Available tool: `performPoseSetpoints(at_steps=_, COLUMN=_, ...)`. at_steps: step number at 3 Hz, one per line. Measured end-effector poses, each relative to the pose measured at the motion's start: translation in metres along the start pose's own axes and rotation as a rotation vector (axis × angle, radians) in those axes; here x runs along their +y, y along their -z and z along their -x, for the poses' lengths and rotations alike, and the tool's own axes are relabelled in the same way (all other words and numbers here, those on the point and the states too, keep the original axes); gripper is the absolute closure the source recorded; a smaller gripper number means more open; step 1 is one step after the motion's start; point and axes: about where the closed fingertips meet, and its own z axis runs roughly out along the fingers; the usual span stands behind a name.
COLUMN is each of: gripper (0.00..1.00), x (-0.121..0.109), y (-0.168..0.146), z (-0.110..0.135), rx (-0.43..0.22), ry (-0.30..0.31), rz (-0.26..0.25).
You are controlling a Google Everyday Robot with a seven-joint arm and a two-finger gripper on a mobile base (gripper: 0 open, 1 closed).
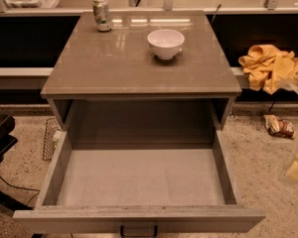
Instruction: Close top drawer
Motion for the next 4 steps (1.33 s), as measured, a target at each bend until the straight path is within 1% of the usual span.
performPoseSetpoints(at_steps=1, gripper=0.24, x=0.04, y=-0.022, z=-0.036, rx=-0.029, ry=-0.035, rz=-0.042)
performPoseSetpoints(at_steps=2, gripper=0.48, x=0.088, y=-0.056, z=-0.061, rx=-0.068, ry=-0.087, rz=-0.052)
performPoseSetpoints(at_steps=3, gripper=0.71, x=0.147, y=-0.095, z=-0.084, rx=-0.105, ry=-0.143, rz=-0.003)
performPoseSetpoints(at_steps=4, gripper=0.94, x=0.206, y=-0.134, z=-0.096, rx=-0.153, ry=-0.193, rz=0.066)
